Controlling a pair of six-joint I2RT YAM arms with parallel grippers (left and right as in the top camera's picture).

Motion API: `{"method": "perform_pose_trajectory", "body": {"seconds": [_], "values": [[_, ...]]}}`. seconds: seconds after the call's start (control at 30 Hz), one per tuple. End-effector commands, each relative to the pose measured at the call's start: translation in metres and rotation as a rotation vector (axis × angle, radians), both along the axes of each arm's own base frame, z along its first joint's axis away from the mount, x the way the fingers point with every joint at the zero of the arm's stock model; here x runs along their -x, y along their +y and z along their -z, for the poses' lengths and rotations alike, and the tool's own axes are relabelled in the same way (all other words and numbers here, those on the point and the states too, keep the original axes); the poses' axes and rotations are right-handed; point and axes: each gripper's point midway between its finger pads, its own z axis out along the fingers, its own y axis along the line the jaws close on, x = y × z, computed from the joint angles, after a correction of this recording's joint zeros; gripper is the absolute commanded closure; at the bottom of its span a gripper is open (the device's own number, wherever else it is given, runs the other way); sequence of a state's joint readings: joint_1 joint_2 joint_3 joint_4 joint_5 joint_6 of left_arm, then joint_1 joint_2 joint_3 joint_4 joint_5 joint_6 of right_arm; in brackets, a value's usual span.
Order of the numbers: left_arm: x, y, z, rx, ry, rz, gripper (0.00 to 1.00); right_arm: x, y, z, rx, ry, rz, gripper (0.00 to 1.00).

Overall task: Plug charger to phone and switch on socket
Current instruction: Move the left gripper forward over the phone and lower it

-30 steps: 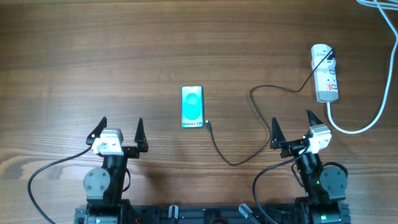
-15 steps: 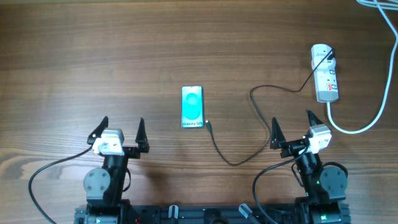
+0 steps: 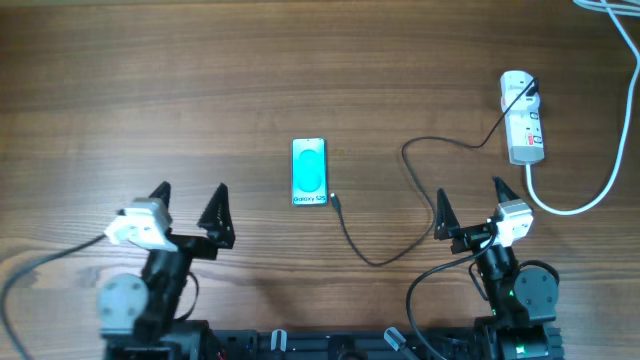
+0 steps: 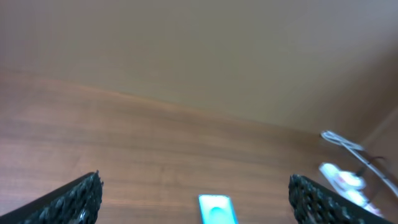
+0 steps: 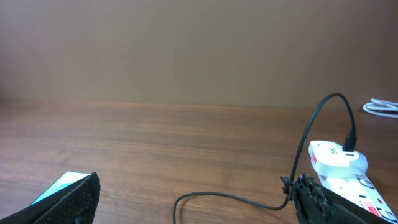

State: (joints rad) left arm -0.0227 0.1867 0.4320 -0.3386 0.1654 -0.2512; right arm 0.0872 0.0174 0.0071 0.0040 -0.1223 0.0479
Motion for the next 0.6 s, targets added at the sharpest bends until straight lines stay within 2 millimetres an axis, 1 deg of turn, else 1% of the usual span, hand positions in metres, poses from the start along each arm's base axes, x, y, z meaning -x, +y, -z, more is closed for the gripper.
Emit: {"method": "perform_pose_trajectory", "body": {"seconds": [0.0,0.07,0.13,0.2,0.27,0.37,0.43,0.5,0.57], "values": [[-0.002,-0.009,-0.058,0.021,0.054,0.055,0.00,0.000,-0.002,-0.003,-0.007,-0.014,0.013,0.00],[-0.009,-0.011,-0.074,0.024,0.128,0.064,0.00,0.000,-0.002,-0.003,-0.007,-0.014,0.013,0.00],[-0.020,-0.012,-0.087,0.026,0.244,0.065,0.00,0.000,-0.002,-0.003,-0.007,-0.014,0.013,0.00],[-0.032,-0.012,-0.094,0.028,0.360,0.064,0.00,0.000,-0.002,-0.003,-0.007,-0.014,0.013,0.00],[-0.044,-0.012,-0.097,0.030,0.460,0.063,0.00,0.000,-0.002,-0.003,-0.007,-0.014,0.013,0.00],[-0.066,-0.017,-0.090,0.051,0.620,0.084,0.00,0.000,-0.002,-0.003,-0.007,-0.014,0.013,0.00],[-0.080,-0.031,-0.082,0.094,0.701,0.157,0.00,0.000,-0.002,-0.003,-0.007,-0.014,0.013,0.00],[-0.093,-0.048,-0.069,0.148,0.764,0.253,0.00,0.000,-0.002,-0.003,-0.007,-0.014,0.013,0.00],[-0.103,-0.061,-0.053,0.198,0.831,0.324,0.00,0.000,-0.002,-0.003,-0.007,-0.014,0.013,0.00]]}}
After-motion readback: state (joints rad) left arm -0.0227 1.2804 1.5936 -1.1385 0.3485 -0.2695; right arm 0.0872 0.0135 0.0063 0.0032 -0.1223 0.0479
